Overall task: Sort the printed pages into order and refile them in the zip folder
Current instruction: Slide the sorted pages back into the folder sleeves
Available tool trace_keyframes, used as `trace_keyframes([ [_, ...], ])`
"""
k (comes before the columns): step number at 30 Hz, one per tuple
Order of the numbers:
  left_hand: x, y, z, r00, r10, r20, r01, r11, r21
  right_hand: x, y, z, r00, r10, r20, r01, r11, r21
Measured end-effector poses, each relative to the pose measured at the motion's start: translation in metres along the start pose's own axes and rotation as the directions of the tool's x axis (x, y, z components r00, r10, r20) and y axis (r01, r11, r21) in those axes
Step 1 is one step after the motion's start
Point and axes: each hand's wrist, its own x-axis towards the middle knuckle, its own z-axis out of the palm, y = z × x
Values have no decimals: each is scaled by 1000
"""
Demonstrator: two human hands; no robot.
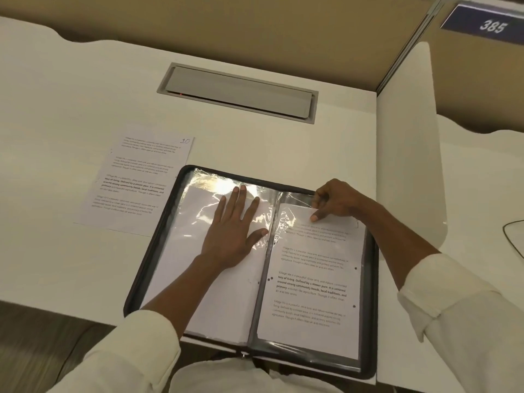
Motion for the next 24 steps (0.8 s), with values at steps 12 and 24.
trace_keyframes([
  [12,1,-5,5,1000,3,-14,-3,999,-38,-11,-5,1,1000,16,14,-16,1000,17],
  [24,0,-5,4,1000,6,-8,-6,999,-49,-18,-7,3,997,42,-71,-56,977,-205],
])
